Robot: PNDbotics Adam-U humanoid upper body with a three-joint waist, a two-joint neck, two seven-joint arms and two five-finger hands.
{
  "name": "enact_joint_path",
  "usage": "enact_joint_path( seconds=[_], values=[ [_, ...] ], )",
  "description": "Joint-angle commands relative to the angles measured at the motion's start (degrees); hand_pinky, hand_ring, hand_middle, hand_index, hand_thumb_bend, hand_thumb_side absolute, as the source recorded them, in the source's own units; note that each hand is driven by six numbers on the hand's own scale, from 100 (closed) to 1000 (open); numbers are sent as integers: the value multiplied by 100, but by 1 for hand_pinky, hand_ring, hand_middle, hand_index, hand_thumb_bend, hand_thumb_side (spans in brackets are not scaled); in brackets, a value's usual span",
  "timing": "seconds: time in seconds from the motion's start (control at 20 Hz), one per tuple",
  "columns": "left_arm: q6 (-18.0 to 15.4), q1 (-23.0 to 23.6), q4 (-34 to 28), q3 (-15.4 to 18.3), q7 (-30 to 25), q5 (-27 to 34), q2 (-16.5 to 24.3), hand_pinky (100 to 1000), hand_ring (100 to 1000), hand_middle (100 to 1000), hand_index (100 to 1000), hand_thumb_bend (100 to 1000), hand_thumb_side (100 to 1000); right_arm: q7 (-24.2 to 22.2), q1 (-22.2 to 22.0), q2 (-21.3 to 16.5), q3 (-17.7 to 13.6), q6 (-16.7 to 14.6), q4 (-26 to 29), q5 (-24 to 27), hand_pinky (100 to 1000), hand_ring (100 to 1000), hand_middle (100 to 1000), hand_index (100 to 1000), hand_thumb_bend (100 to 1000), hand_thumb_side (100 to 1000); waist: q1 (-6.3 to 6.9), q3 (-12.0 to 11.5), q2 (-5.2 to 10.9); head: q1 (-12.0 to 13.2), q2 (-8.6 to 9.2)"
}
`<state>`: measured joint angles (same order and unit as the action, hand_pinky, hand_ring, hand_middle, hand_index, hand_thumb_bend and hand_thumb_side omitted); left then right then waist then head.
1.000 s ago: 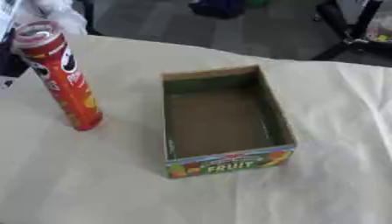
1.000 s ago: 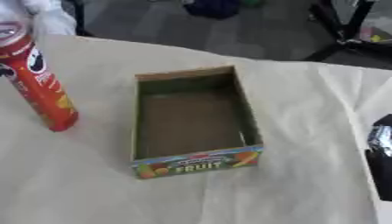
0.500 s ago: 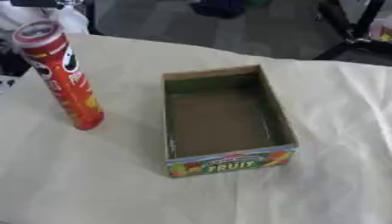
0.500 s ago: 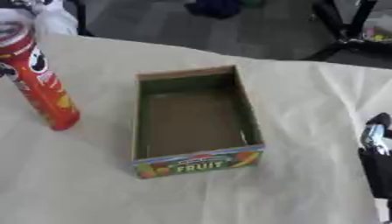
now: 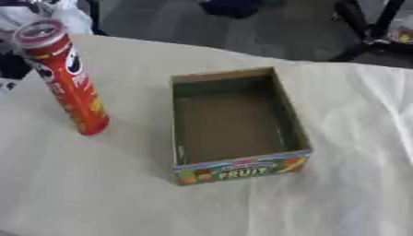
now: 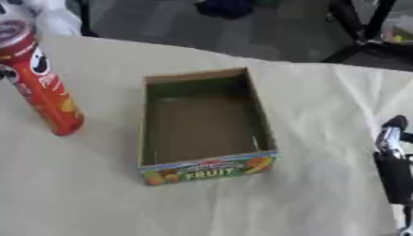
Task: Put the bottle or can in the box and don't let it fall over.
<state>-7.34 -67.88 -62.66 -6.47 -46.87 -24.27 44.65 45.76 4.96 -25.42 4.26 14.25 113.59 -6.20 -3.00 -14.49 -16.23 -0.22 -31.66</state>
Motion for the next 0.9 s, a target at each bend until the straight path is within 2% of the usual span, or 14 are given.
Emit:
enact_joint_path(
  seconds=[0.05,0.5,0.9],
  values=[
    [-8,-55,-129,23,-125,94,280,775,892,898,928,122,1000,21,5,-65,-63,37,101,-18,377,694,901,947,100,695,23,-1,144,-16,19],
    [-110,22,-150,42,-414,37,336,776,892,894,916,100,1000,3,-8,-57,-71,42,101,-20,378,695,902,947,100,691,12,-8,182,4,64],
    [-104,93,-114,3,-437,-180,328,780,901,899,921,134,1000,-14,-11,-47,-81,42,101,-21,378,695,901,947,100,689,3,15,199,61,61]
  ],
)
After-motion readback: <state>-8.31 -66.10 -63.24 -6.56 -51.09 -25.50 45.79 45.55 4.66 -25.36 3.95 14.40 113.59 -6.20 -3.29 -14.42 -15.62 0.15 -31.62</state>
